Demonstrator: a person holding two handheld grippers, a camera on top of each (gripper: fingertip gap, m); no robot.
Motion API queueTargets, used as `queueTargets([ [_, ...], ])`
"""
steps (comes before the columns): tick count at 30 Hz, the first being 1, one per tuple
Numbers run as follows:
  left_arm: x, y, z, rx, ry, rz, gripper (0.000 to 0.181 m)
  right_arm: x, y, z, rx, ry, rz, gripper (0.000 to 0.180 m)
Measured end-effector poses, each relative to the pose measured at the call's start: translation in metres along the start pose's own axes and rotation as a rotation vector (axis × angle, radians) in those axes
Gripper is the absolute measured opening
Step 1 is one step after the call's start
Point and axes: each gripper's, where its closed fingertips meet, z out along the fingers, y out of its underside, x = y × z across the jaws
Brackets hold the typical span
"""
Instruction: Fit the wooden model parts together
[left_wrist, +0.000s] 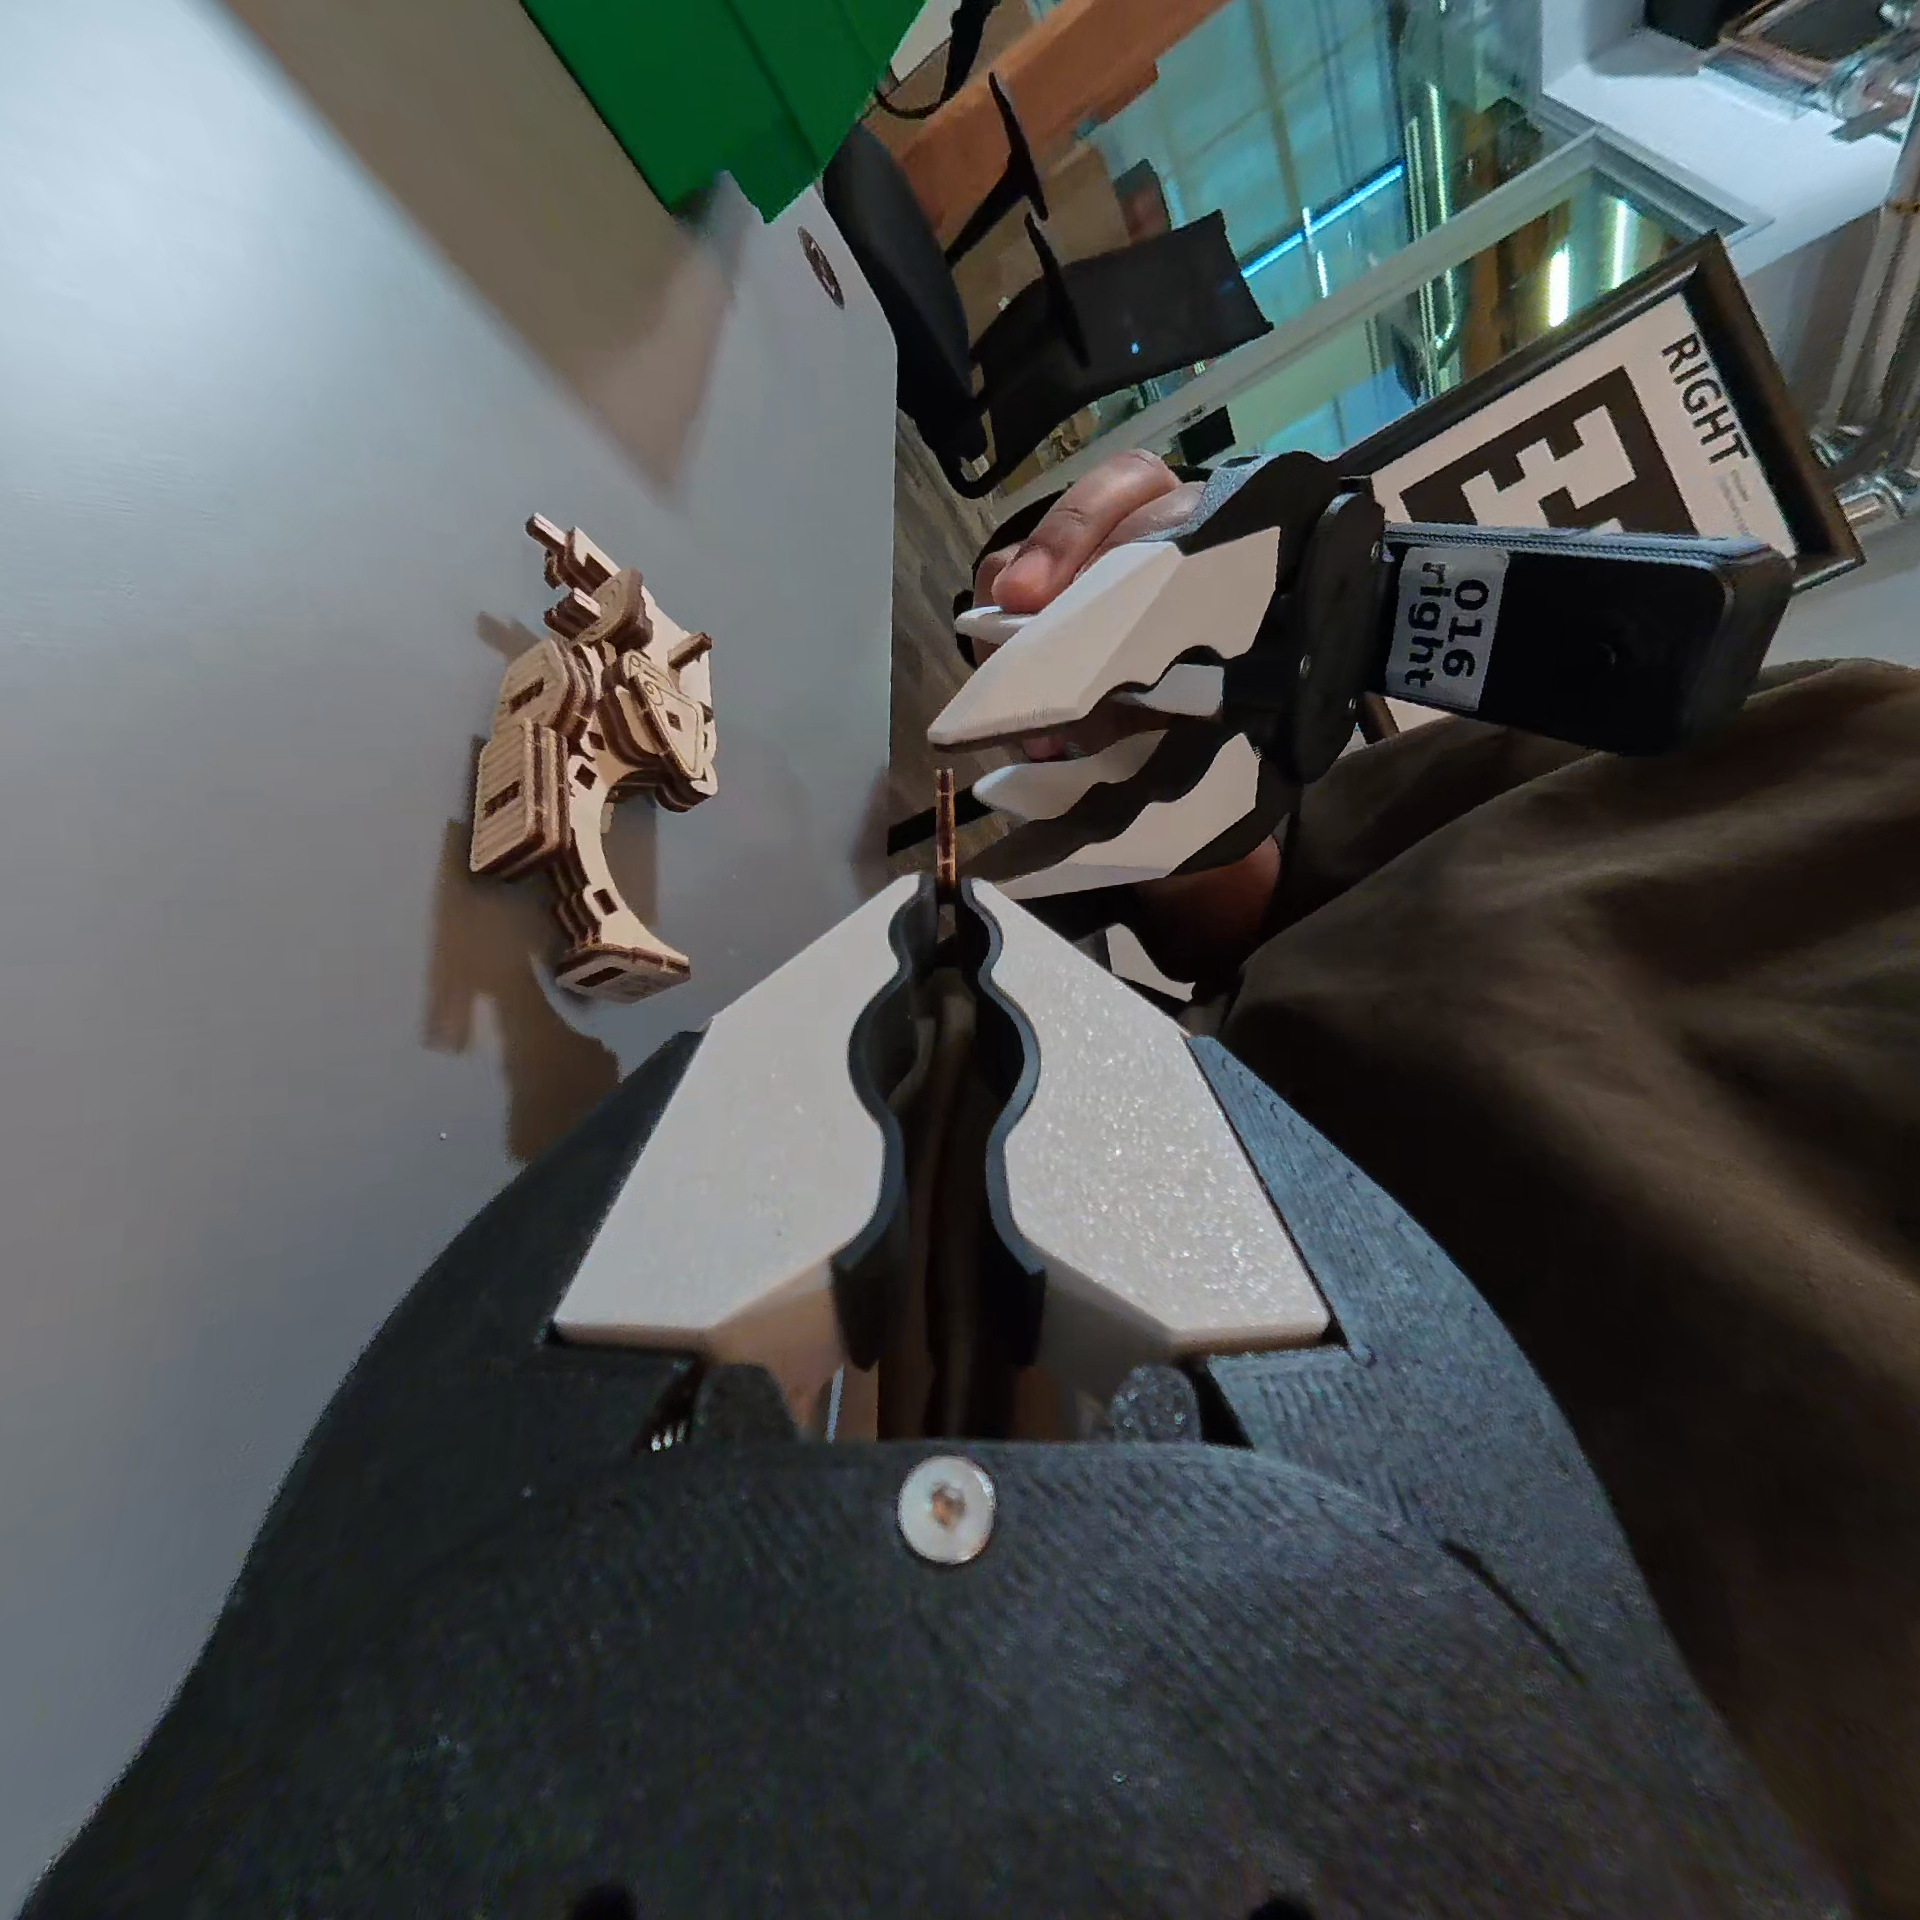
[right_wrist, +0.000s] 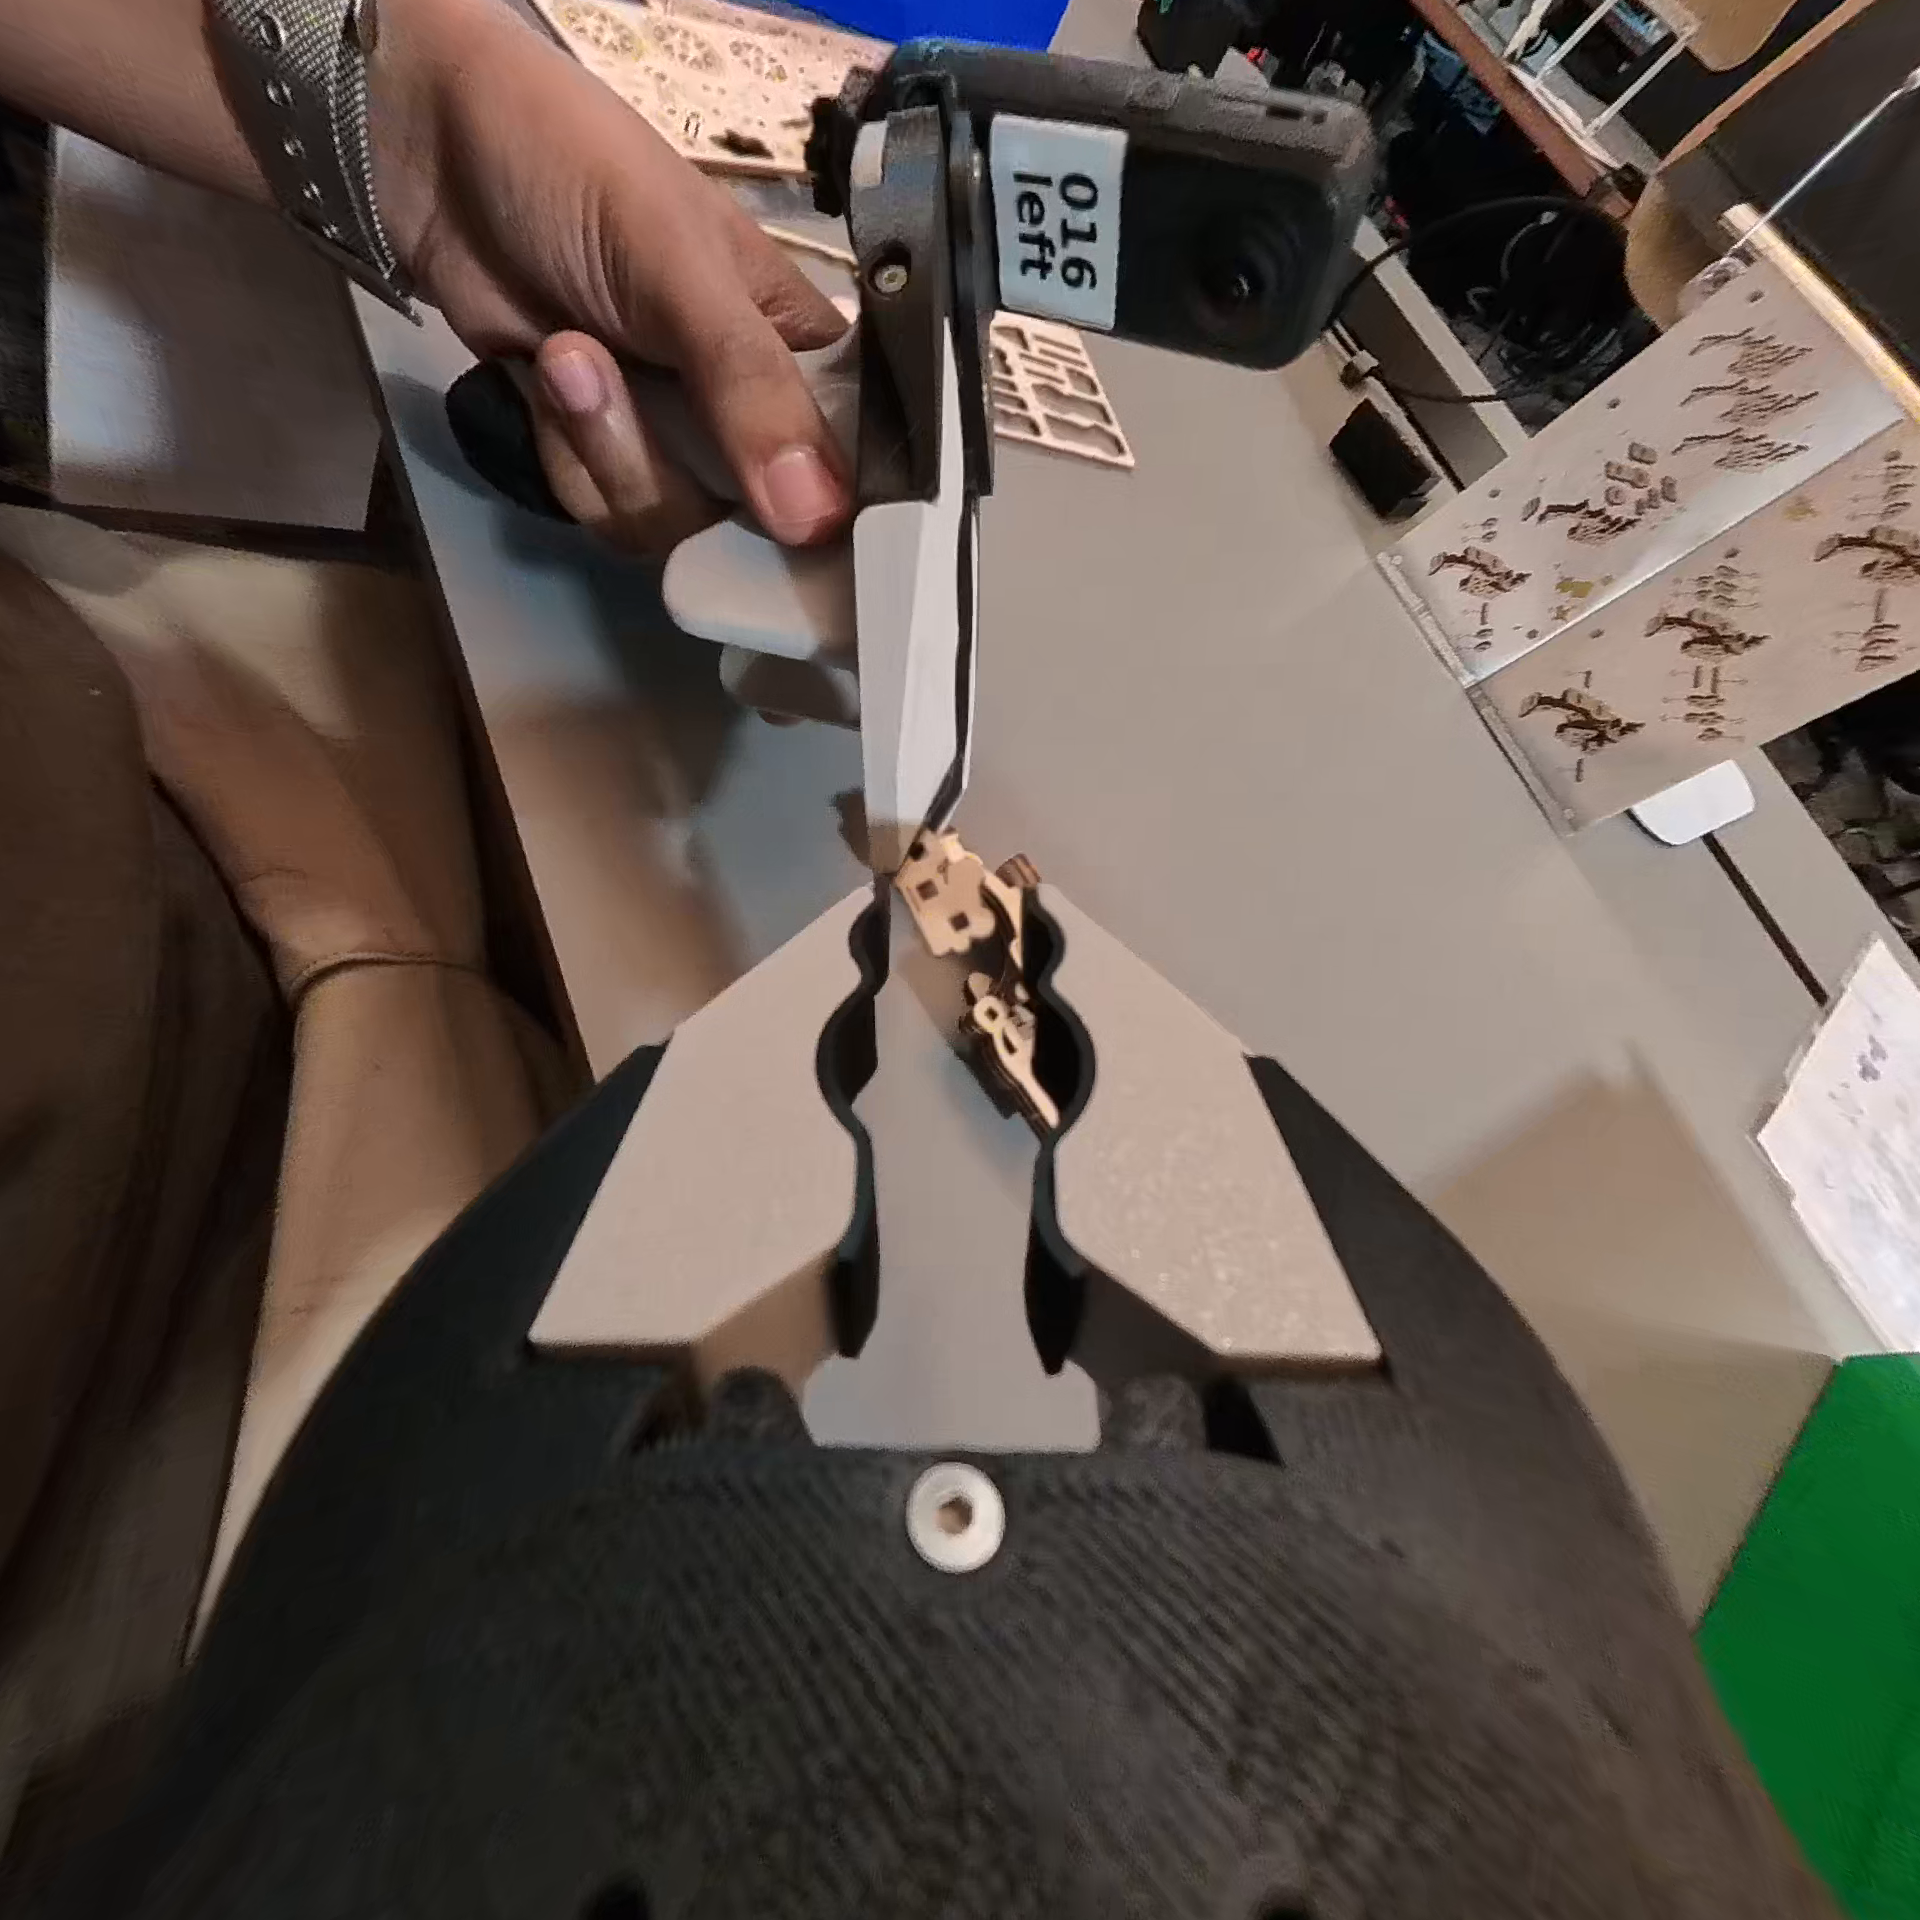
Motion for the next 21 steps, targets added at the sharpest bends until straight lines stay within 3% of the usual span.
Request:
queueTargets([
  [8,-0.003,0.004,0.004,-0.015,-0.006,0.000,0.000,-0.004,0.011,0.004,-0.066,-0.011,-0.035,0.016],
  [21,-0.006,-0.014,-0.005,0.094,-0.068,0.137,0.011,0.024,0.028,-0.004,-0.093,0.051,0.147,0.015],
])
